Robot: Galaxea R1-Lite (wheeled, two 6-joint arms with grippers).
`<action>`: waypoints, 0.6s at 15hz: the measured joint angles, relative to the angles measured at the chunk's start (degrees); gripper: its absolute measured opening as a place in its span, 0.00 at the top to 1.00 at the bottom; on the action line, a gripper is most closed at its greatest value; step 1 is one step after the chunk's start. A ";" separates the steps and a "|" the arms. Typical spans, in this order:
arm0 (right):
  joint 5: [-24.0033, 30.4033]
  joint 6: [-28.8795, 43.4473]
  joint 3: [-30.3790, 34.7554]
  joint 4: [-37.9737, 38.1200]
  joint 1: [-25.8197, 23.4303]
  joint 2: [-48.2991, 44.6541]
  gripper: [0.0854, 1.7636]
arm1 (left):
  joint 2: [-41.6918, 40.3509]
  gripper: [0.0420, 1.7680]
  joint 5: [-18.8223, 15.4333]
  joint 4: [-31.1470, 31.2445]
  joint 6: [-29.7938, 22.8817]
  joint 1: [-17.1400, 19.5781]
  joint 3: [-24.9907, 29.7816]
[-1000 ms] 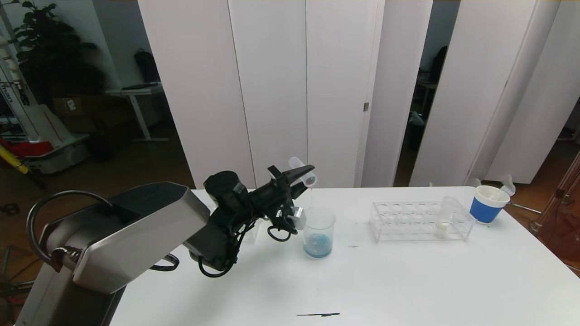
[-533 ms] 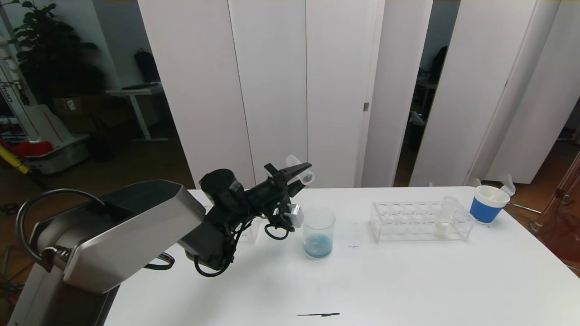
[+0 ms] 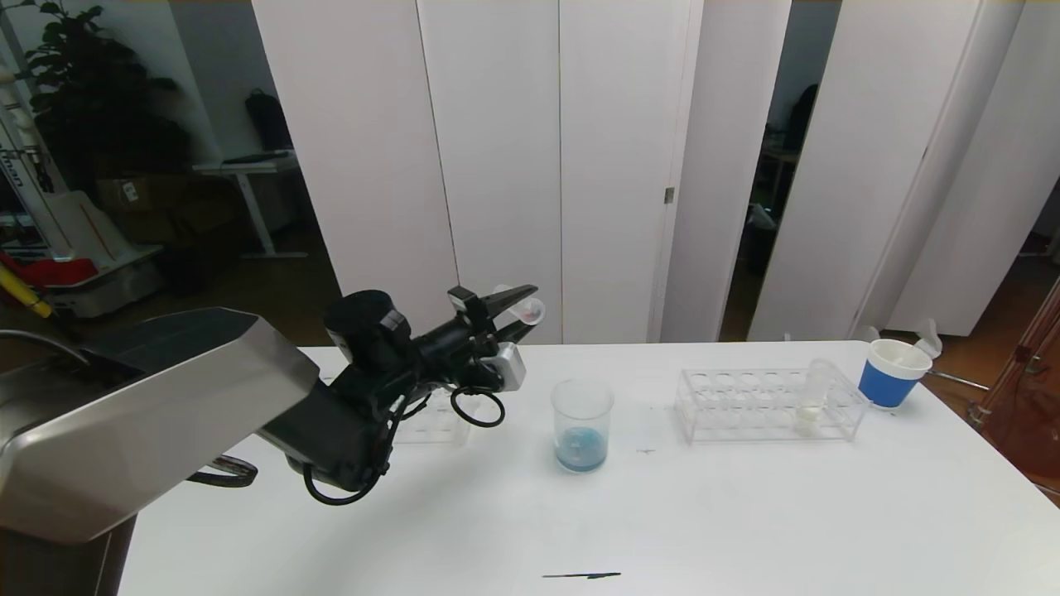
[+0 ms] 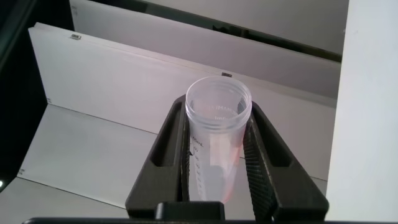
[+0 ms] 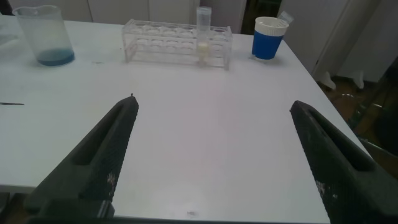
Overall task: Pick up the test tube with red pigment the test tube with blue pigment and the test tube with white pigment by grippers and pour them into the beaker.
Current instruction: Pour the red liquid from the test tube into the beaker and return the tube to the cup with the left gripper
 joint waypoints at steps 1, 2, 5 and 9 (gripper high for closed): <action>0.00 0.00 0.00 0.00 0.00 0.00 0.01 | -2.46 0.68 0.17 4.49 -0.11 0.72 1.95; 0.00 -0.02 0.00 0.00 0.00 0.00 0.01 | -4.78 0.68 0.30 8.98 -0.12 1.50 3.61; 0.01 -0.02 0.00 0.02 0.00 0.00 0.01 | -9.29 0.68 1.07 9.92 0.30 2.38 6.53; 0.00 0.00 0.00 0.02 0.02 0.00 0.01 | -10.40 0.68 8.16 2.86 0.57 0.11 7.61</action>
